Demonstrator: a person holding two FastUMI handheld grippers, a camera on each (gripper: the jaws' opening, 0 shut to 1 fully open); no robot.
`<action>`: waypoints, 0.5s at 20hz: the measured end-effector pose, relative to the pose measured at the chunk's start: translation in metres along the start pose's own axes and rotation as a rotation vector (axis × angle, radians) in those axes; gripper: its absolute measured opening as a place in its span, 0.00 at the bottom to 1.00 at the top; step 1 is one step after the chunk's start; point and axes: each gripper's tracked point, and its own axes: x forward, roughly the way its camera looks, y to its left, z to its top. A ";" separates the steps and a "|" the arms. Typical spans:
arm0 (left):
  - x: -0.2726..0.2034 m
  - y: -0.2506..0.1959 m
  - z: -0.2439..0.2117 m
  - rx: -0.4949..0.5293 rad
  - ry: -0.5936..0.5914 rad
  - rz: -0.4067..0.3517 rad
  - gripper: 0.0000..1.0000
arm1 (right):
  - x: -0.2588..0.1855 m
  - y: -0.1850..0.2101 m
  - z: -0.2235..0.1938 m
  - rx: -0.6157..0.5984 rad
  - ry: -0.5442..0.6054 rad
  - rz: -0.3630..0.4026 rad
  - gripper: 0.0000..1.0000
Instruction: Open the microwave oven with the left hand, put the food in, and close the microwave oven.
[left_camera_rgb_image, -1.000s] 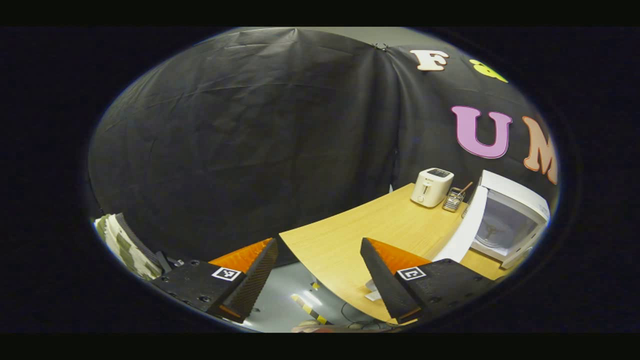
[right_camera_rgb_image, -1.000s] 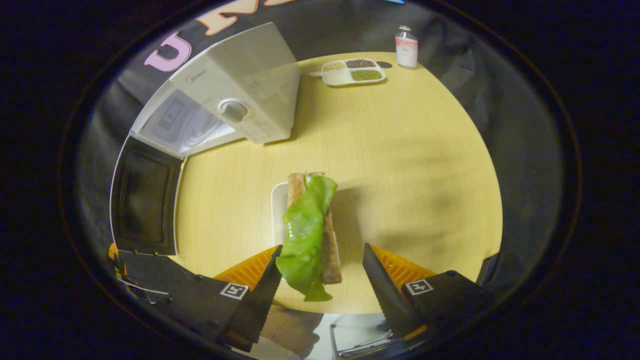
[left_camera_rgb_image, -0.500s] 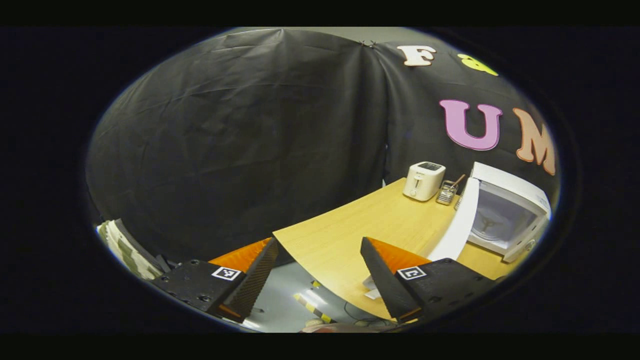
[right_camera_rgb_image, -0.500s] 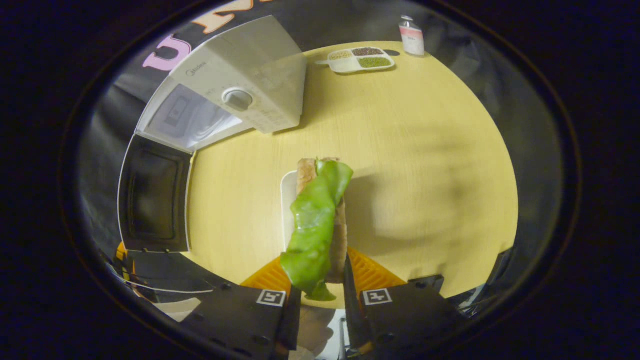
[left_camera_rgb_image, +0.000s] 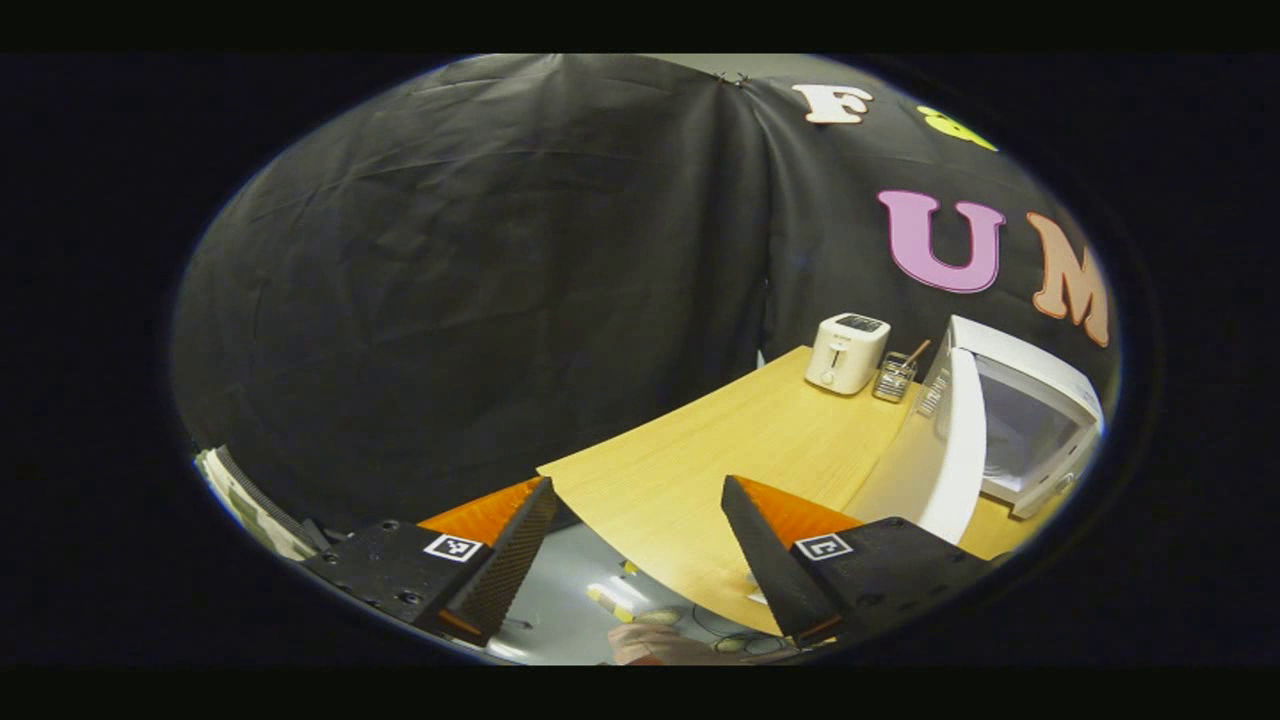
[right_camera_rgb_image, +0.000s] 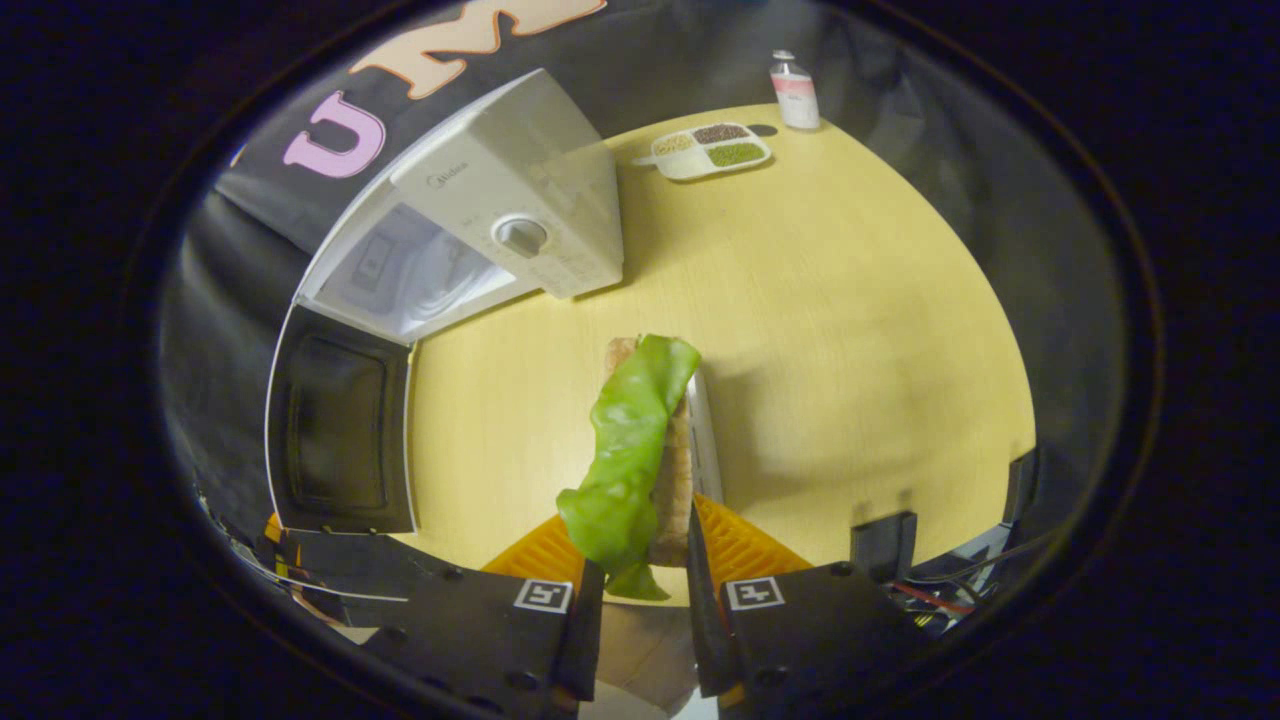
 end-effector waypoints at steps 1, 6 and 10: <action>0.007 -0.003 -0.001 0.010 0.009 -0.024 0.98 | -0.005 0.007 -0.002 0.016 -0.019 -0.003 0.41; 0.040 -0.015 -0.003 0.069 0.059 -0.143 0.98 | -0.021 0.049 -0.008 0.093 -0.099 -0.012 0.41; 0.060 -0.021 -0.001 0.112 0.075 -0.215 0.96 | -0.031 0.086 -0.016 0.121 -0.146 -0.003 0.35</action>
